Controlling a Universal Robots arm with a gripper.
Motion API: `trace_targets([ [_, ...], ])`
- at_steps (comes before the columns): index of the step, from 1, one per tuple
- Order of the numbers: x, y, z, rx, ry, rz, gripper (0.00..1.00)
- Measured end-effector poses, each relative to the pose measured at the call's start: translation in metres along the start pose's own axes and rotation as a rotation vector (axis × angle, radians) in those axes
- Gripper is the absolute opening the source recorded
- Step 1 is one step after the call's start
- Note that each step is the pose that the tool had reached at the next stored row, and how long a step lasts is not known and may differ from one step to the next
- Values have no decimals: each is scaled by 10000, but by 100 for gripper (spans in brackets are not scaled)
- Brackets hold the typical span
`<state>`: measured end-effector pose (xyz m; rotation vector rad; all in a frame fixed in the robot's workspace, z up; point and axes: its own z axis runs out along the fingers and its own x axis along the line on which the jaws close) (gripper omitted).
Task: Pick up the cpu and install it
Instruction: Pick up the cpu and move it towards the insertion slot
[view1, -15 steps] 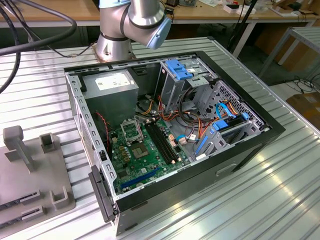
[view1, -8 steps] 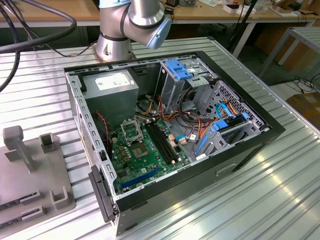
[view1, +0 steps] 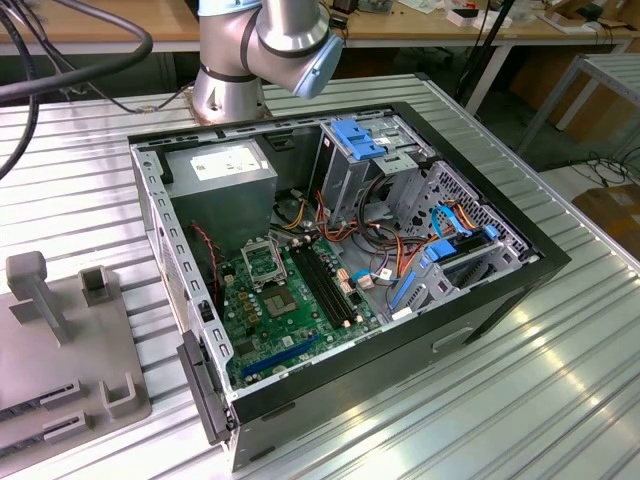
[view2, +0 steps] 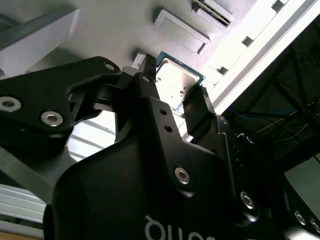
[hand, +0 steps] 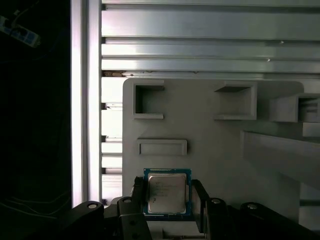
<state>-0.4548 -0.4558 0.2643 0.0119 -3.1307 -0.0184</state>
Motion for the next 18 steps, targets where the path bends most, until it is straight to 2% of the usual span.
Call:
trace_targets([
  [18, 1, 1, -70, 0, 0, 0, 47],
])
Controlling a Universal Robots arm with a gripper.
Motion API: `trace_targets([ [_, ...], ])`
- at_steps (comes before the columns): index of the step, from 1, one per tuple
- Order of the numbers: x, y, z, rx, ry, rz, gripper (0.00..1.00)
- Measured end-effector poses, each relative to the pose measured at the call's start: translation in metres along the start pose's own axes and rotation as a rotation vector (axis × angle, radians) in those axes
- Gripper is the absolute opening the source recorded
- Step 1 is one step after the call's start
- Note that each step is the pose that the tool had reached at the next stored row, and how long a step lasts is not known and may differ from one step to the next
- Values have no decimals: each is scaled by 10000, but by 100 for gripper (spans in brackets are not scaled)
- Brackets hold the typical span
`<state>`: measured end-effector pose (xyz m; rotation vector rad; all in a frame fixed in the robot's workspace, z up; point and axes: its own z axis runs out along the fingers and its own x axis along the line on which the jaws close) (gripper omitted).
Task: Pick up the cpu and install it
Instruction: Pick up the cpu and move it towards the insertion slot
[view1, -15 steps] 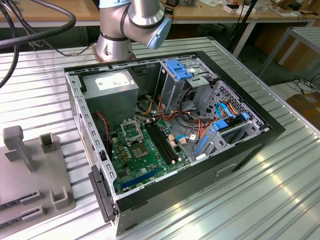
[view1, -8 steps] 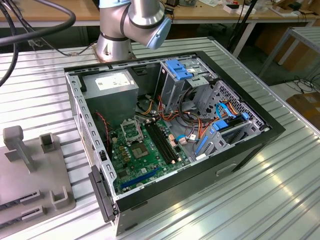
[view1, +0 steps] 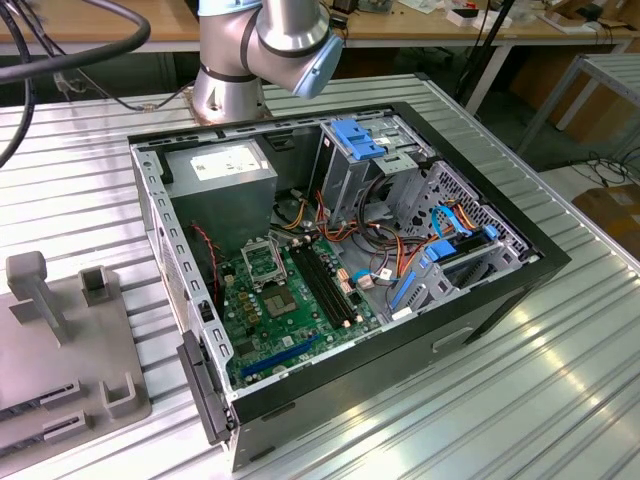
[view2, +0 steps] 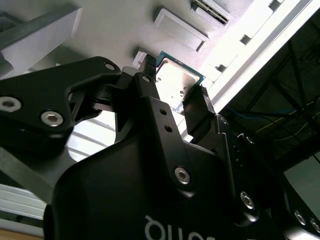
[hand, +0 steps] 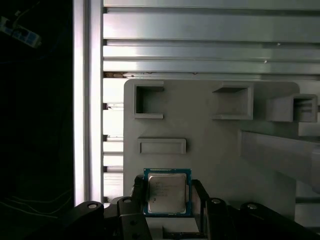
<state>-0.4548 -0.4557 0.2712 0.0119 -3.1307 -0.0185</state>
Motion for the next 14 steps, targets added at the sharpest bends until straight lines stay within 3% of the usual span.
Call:
trace_targets([
  [14, 1, 1, -53, 0, 0, 0, 47],
])
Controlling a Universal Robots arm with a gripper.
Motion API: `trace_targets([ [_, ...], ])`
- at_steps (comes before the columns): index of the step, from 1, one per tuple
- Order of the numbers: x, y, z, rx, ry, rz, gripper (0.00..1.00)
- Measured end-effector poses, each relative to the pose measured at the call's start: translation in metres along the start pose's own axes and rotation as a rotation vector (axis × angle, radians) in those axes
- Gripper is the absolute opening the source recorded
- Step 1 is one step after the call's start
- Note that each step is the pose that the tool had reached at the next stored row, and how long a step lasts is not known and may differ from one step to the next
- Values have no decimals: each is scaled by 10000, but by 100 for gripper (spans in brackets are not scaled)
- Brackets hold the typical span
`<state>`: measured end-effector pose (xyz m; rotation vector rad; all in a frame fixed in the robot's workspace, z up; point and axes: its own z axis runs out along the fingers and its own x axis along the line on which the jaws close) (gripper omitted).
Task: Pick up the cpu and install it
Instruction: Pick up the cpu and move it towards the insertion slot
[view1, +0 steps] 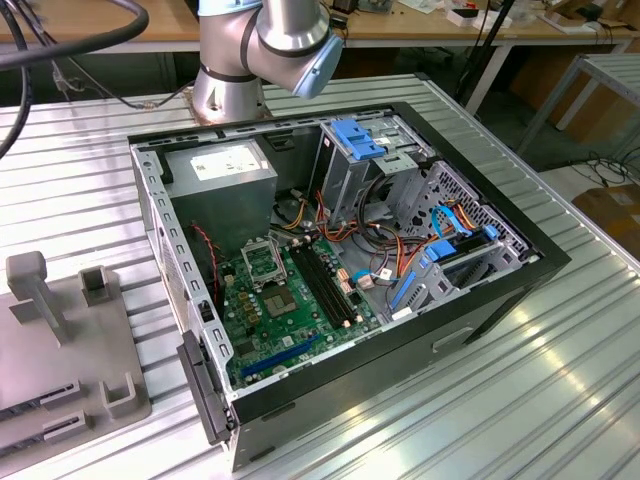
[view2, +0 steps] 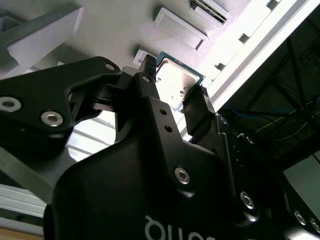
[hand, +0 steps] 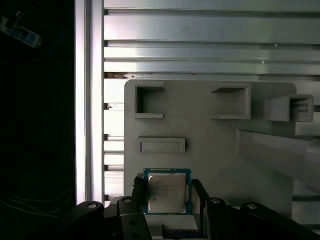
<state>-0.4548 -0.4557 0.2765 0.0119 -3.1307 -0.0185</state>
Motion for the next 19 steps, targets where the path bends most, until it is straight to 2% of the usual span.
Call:
trace_targets([
  [19, 1, 1, -64, 0, 0, 0, 47],
])
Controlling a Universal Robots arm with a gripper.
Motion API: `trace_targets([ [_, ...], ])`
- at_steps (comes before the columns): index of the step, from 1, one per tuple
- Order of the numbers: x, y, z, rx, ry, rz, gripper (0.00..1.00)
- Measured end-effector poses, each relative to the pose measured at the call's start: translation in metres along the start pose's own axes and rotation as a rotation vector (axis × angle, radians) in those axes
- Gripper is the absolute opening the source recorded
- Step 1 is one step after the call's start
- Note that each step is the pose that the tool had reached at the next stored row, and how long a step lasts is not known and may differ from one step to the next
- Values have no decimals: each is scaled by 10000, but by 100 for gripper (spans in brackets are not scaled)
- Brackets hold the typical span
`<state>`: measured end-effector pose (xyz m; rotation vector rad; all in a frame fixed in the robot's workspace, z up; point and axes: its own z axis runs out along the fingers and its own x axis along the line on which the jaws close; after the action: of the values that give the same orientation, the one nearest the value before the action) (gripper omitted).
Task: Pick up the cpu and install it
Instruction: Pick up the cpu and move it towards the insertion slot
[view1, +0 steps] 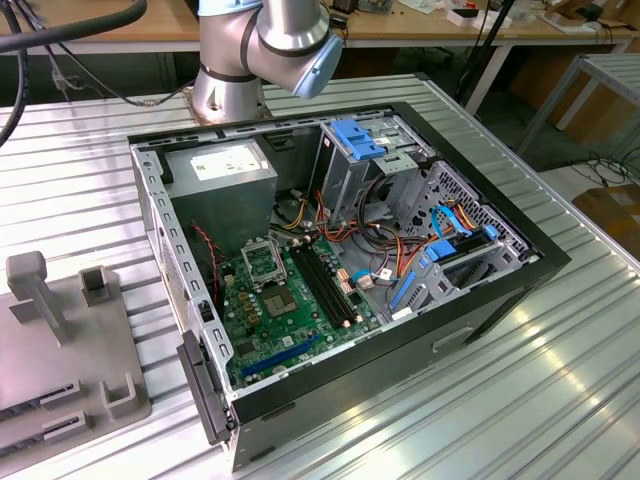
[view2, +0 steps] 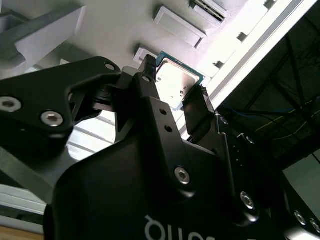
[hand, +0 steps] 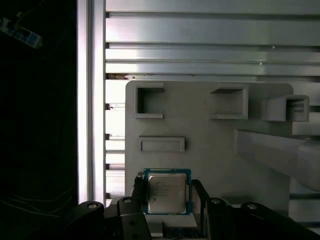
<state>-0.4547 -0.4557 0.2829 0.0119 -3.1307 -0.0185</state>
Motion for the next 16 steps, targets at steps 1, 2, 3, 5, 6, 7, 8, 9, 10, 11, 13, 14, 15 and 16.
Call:
trace_targets([
  [1, 0, 0, -3, 0, 0, 0, 47],
  [2, 0, 0, -6, 0, 0, 0, 47],
  [3, 0, 0, -10, 0, 0, 0, 47],
  [5, 0, 0, -15, 0, -1, 0, 47],
  [6, 0, 0, -19, 0, 0, 0, 47],
  [7, 0, 0, -21, 0, 0, 0, 47],
  [8, 0, 0, -24, 0, 1, 0, 47],
  [9, 0, 0, -27, 0, 1, 0, 47],
  [10, 0, 0, -29, 0, 0, 0, 47],
  [11, 0, 0, -33, 0, 0, 0, 47],
  [13, 0, 0, -38, 0, 1, 0, 47],
  [14, 0, 1, -40, 0, 0, 0, 47],
  [15, 1, 1, -42, 0, 0, 1, 47],
  [16, 1, 1, -44, 0, 0, 0, 47],
])
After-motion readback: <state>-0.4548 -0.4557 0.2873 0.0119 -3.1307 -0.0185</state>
